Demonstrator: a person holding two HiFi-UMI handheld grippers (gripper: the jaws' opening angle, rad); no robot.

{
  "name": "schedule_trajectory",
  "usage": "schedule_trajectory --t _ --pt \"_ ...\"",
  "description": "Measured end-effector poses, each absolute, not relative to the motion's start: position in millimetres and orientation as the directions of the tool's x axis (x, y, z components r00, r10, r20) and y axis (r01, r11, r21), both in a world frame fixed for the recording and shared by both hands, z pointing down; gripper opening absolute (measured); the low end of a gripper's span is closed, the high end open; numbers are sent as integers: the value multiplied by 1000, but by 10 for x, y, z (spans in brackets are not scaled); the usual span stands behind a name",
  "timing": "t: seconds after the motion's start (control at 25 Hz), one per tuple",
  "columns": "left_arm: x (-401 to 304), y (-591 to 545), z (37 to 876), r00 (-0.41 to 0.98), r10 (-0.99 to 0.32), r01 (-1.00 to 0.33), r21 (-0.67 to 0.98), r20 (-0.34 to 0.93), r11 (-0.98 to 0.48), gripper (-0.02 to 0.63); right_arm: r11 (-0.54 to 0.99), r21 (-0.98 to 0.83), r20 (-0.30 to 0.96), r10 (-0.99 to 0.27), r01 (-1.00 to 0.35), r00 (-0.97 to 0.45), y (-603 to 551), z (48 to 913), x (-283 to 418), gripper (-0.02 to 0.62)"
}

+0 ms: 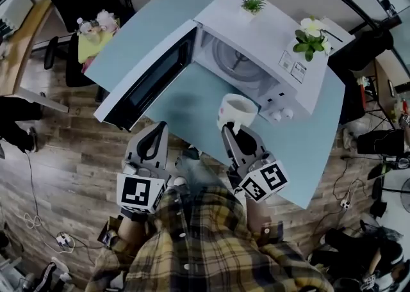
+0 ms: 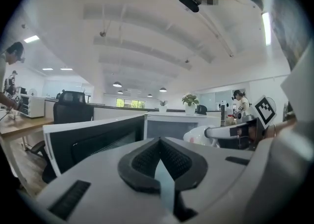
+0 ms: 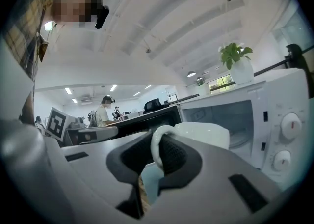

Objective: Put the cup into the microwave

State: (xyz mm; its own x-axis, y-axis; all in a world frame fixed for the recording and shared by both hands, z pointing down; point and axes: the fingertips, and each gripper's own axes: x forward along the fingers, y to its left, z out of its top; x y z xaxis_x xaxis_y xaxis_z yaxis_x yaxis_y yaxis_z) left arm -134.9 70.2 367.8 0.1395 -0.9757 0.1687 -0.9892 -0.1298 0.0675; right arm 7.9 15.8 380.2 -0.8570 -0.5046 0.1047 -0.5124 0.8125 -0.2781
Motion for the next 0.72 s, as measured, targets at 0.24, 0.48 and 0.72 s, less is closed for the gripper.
schedule_trajectory --t 0.24,0.48,0.72 --pt "-1342 158 3581 209 -963 -977 71 169 -200 -3 793 -277 114 -533 -542 -839 -235 3737 12 45" --pt "-1307 -251 3550 264 -951 -964 69 162 -255 -3 776 -271 114 -562 -569 -820 -526 3718 10 46" --pt "-1187 -565 3566 311 -938 -950 67 154 -304 -3 766 -267 116 -576 -584 -809 -704 3741 61 44"
